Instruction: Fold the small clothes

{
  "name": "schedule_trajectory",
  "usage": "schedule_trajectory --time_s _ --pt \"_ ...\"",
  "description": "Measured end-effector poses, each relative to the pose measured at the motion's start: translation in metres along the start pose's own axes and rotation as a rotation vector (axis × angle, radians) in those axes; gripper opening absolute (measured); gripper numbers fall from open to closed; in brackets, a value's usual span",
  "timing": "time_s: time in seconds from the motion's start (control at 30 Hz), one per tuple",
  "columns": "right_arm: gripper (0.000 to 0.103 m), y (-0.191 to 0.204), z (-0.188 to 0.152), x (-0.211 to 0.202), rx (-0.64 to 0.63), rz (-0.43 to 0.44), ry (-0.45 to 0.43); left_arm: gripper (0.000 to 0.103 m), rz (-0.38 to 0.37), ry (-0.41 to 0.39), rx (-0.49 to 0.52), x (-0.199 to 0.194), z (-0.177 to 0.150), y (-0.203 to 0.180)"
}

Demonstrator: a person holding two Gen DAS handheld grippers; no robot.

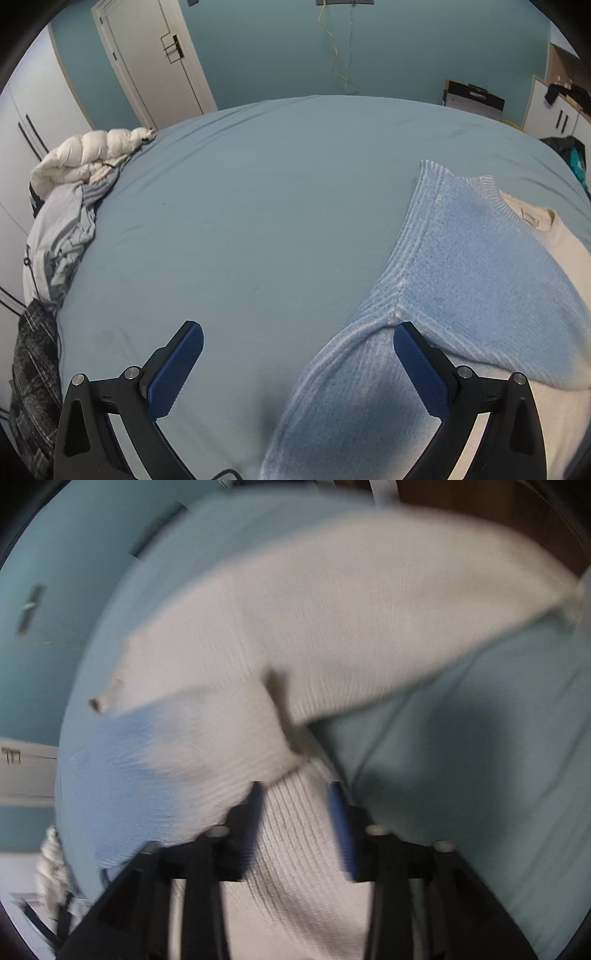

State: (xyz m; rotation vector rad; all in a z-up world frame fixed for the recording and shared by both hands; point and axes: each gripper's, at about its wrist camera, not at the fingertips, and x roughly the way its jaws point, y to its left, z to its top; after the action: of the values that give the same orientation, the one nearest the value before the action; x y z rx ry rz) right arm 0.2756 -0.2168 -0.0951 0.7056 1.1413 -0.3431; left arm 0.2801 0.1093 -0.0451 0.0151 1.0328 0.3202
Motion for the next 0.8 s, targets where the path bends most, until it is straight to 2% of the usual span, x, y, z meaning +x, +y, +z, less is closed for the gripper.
schedule_trajectory --time_s 0.07,0.13,0.17,0.27,0.37,0.47,0.5,0.6,0.67,0.77,0.8 --pt "0.079 0.012 -0.006 -0.021 -0.048 -0.012 -0.123 0.103 0.006 -0.005 0.022 0.000 0.000 -0.006" --pt "0.079 0.030 -0.010 -0.026 -0.146 0.034 -0.200 0.103 0.014 -0.014 0.050 -0.002 -0.002 -0.014" --pt "0.079 0.039 -0.010 -0.021 -0.181 0.042 -0.204 0.103 0.019 -0.018 0.067 -0.002 -0.004 -0.019" --pt "0.079 0.068 -0.009 0.018 -0.305 0.043 -0.128 0.103 0.010 -0.008 0.098 -0.002 -0.009 -0.028" --pt "0.079 0.065 -0.011 0.040 -0.337 0.014 -0.078 0.103 0.007 0.000 0.107 0.000 -0.011 -0.032" --pt "0.080 0.060 -0.001 0.082 -0.362 -0.082 0.040 0.103 0.019 0.001 0.127 0.001 -0.013 -0.038" --pt "0.080 0.065 -0.003 0.083 -0.384 -0.106 0.029 0.103 0.023 0.002 0.137 0.002 -0.014 -0.040" --pt "0.079 0.080 -0.013 0.062 -0.440 -0.132 0.002 0.103 0.024 0.012 0.154 0.003 -0.017 -0.043" --pt "0.079 0.076 -0.012 0.037 -0.421 -0.085 -0.035 0.103 0.014 0.012 0.163 0.001 -0.018 -0.046" --pt "0.079 0.038 0.002 -0.004 -0.305 0.005 -0.106 0.103 0.005 -0.008 0.180 -0.007 -0.019 -0.051" --pt "0.079 0.011 0.014 -0.017 -0.234 0.028 -0.127 0.103 0.000 -0.016 0.186 -0.010 -0.019 -0.052"
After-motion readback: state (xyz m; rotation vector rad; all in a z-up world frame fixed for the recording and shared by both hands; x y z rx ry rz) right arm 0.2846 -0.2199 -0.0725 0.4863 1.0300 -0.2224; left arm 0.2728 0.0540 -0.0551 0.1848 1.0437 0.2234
